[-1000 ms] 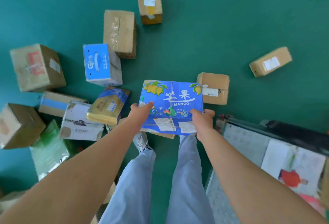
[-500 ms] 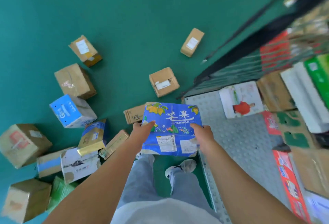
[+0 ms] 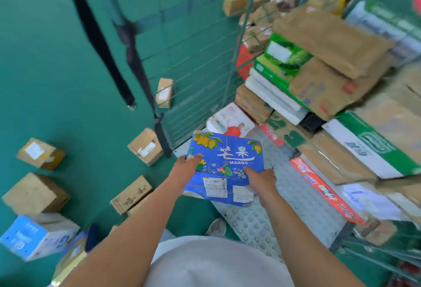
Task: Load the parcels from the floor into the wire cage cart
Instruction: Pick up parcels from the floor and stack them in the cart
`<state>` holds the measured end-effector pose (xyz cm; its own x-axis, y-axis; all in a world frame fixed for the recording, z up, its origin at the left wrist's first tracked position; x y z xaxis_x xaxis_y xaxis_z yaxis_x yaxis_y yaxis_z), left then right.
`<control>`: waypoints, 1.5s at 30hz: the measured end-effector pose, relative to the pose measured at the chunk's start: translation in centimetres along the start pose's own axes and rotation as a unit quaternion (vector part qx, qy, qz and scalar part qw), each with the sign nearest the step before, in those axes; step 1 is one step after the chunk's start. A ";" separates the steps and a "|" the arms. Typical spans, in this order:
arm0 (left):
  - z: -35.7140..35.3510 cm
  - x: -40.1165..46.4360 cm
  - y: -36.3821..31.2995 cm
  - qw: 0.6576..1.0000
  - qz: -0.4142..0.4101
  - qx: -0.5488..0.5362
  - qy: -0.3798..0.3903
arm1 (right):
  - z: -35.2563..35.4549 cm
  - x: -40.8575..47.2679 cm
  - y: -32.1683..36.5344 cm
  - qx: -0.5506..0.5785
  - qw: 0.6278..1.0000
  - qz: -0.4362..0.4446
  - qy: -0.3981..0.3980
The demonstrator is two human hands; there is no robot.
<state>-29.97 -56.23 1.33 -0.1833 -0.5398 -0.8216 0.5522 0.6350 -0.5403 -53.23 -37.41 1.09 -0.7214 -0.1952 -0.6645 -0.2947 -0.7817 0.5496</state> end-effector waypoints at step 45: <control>-31.3 27.6 5.9 0.967 0.218 0.096 0.094 | 7.3 37.5 -10.1 0.003 0.999 -0.047 -0.020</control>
<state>-57.22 -50.12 -30.18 -0.0331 -0.1225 -0.9919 0.7481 0.6551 -0.1059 -81.90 -32.56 -25.69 -0.7152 -0.0975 -0.6920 -0.3652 -0.7921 0.4891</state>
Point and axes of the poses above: each hand's wrist, its own x-axis towards the middle knuckle, its own z-axis out of the back of the hand, y = z × x, the point moved 10 cm from there along x, towards the middle knuckle, and after that the axes turned 3 degrees about z, right-handed, at the moved point
